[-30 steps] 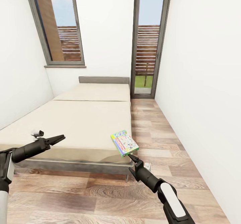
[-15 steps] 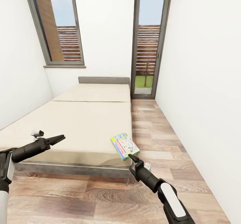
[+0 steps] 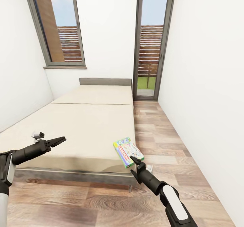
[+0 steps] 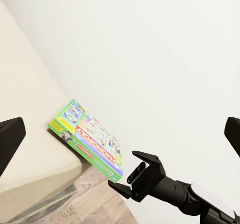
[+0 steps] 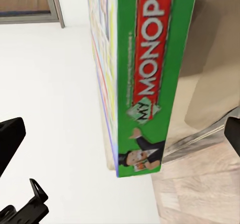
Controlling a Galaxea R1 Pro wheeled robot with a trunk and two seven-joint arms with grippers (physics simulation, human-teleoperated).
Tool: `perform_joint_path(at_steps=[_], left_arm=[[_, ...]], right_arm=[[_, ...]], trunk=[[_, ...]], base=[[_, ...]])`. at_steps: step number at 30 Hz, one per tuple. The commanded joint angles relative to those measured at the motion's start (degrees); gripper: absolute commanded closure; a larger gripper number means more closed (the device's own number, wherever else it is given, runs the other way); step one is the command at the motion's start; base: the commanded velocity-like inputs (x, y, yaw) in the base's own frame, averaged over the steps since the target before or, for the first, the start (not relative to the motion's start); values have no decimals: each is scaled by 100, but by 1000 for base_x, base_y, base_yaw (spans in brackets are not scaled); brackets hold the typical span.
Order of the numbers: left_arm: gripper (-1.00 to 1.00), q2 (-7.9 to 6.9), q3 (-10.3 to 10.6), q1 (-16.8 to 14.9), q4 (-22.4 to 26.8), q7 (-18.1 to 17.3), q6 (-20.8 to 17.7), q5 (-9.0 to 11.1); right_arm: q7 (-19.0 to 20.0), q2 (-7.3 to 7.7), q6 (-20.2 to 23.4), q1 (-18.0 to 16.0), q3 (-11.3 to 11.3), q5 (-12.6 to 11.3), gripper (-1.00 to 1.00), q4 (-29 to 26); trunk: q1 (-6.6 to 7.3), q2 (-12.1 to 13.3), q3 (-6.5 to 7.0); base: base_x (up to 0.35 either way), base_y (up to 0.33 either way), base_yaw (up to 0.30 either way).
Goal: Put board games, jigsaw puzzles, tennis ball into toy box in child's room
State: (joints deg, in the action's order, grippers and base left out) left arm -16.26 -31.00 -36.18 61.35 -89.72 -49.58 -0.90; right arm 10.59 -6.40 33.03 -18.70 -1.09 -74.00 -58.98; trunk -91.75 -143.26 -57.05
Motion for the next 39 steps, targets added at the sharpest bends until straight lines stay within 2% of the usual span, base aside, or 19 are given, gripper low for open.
perform_joint_path(at_steps=[1, 25, 26, 39], left_arm=[[-100, 0, -2, -3, 0, -28, -61, -11], [-100, 0, -2, -3, 0, -28, -61, -14], [-100, 0, -2, -3, 0, -28, -59, -14], [-100, -9, -9, -3, -16, -28, -52, -7]], right_arm=[[10, -1, 19, -2, 5, -8, -100, 0], [4, -2, 20, -2, 12, 0, -100, 0], [4, -2, 20, -2, 12, 0, 100, 0], [4, -1, 11, -2, 13, 0, 100, 0]], trunk=[[0, -2, -6], [0, -2, -6], [0, -2, -6], [0, -2, -6]], base=[[175, 66, 0], [38, 11, 0], [0, 0, 0], [0, 0, 0]])
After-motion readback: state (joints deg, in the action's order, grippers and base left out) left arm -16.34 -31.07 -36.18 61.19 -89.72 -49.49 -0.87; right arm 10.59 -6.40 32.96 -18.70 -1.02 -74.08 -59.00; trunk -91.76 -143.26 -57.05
